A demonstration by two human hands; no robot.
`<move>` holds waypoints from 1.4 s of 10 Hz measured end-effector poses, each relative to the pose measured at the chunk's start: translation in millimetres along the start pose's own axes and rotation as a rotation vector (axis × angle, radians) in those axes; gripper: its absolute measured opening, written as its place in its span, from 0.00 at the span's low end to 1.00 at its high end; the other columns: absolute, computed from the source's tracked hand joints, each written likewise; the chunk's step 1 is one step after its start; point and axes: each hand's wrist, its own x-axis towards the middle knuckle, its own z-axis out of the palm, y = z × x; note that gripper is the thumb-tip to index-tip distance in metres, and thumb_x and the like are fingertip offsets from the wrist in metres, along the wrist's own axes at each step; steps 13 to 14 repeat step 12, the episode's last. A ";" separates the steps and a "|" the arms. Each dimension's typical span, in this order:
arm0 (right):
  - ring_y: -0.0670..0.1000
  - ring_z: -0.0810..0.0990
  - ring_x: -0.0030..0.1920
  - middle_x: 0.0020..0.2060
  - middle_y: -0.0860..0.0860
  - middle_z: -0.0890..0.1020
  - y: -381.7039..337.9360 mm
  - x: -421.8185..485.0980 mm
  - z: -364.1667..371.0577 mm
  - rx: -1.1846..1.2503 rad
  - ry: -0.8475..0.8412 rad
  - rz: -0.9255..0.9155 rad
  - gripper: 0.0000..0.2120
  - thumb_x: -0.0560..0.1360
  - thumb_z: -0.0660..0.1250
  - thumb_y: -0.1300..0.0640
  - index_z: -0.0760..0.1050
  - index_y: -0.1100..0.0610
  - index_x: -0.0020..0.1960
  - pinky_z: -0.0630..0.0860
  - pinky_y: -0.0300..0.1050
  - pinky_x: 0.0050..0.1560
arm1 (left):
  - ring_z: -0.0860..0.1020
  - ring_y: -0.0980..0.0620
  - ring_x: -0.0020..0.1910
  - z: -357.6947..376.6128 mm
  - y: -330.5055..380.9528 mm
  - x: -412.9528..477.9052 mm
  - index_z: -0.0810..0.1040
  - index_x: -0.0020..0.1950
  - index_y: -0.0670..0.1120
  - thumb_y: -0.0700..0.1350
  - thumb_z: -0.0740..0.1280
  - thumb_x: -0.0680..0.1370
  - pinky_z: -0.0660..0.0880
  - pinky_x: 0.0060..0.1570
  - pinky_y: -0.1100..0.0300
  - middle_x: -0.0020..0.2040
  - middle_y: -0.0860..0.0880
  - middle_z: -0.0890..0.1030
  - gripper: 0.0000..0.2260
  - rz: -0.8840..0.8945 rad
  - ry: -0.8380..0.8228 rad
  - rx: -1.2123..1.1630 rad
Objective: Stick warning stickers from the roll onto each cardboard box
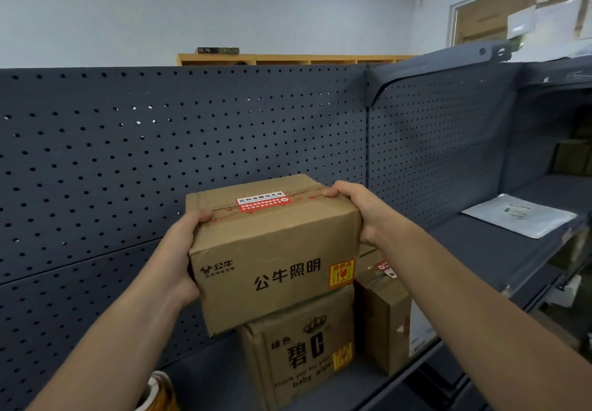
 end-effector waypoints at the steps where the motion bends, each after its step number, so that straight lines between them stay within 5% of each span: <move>1: 0.53 0.82 0.38 0.43 0.55 0.85 -0.5 12.3 -8.0 -0.014 0.006 0.009 0.19 0.70 0.73 0.52 0.80 0.56 0.59 0.79 0.45 0.39 | 0.81 0.44 0.40 7.0 -4.5 8.7 0.80 0.60 0.49 0.54 0.69 0.80 0.76 0.37 0.51 0.38 0.45 0.85 0.13 -0.006 0.018 0.005; 3: 0.54 0.83 0.40 0.42 0.55 0.86 1.2 21.8 -13.9 -0.043 -0.014 0.031 0.15 0.71 0.73 0.52 0.82 0.55 0.56 0.79 0.46 0.43 | 0.81 0.43 0.39 9.9 -15.3 17.5 0.80 0.56 0.49 0.54 0.68 0.80 0.76 0.38 0.51 0.33 0.45 0.85 0.11 -0.023 0.042 0.009; 4: 0.54 0.83 0.41 0.42 0.55 0.87 3.2 23.2 -14.4 -0.065 -0.025 0.017 0.16 0.72 0.73 0.51 0.82 0.55 0.57 0.78 0.46 0.43 | 0.82 0.41 0.42 6.5 -21.3 20.5 0.80 0.59 0.48 0.55 0.68 0.80 0.77 0.41 0.49 0.42 0.42 0.85 0.13 -0.020 0.051 0.004; 6: 0.53 0.83 0.40 0.42 0.54 0.86 12.2 24.3 -20.9 -0.042 -0.060 -0.032 0.18 0.73 0.74 0.49 0.83 0.56 0.59 0.79 0.46 0.42 | 0.82 0.43 0.42 5.2 -27.8 19.3 0.80 0.56 0.49 0.54 0.68 0.80 0.77 0.41 0.50 0.42 0.44 0.85 0.10 -0.004 0.059 0.017; 8: 0.52 0.84 0.39 0.47 0.56 0.87 10.1 23.7 -19.7 -0.049 -0.002 -0.103 0.17 0.73 0.76 0.51 0.85 0.57 0.59 0.80 0.45 0.38 | 0.82 0.43 0.47 -5.3 -17.6 32.1 0.79 0.62 0.47 0.58 0.70 0.79 0.78 0.46 0.50 0.49 0.43 0.84 0.18 0.054 0.091 0.233; 9: 0.53 0.85 0.45 0.50 0.54 0.88 4.9 20.6 -17.2 -0.185 0.111 -0.280 0.11 0.74 0.76 0.55 0.86 0.56 0.55 0.81 0.46 0.40 | 0.78 0.50 0.52 -10.1 -11.8 35.5 0.68 0.77 0.48 0.55 0.69 0.80 0.72 0.46 0.56 0.61 0.50 0.78 0.27 0.242 0.129 0.395; 10: 0.54 0.83 0.54 0.52 0.52 0.87 2.5 19.6 -15.4 -0.337 0.208 -0.469 0.06 0.77 0.72 0.56 0.86 0.55 0.50 0.79 0.53 0.54 | 0.75 0.53 0.60 -15.0 -6.6 32.6 0.70 0.76 0.51 0.53 0.64 0.84 0.69 0.54 0.58 0.67 0.53 0.75 0.21 0.405 0.133 0.509; 11: 0.53 0.82 0.56 0.50 0.50 0.86 0.2 13.7 -11.1 -0.404 0.258 -0.593 0.07 0.79 0.69 0.56 0.85 0.55 0.49 0.79 0.53 0.59 | 0.79 0.56 0.55 -19.0 -4.7 26.5 0.78 0.66 0.55 0.55 0.61 0.84 0.73 0.47 0.58 0.59 0.55 0.81 0.13 0.514 0.130 0.649; 14: 0.48 0.81 0.54 0.49 0.47 0.85 0.1 7.8 -3.8 -0.519 0.307 -0.728 0.07 0.81 0.67 0.55 0.84 0.53 0.51 0.78 0.47 0.56 | 0.78 0.57 0.56 -22.3 -5.7 26.1 0.77 0.64 0.56 0.59 0.59 0.84 0.73 0.50 0.56 0.57 0.56 0.80 0.14 0.564 0.146 0.760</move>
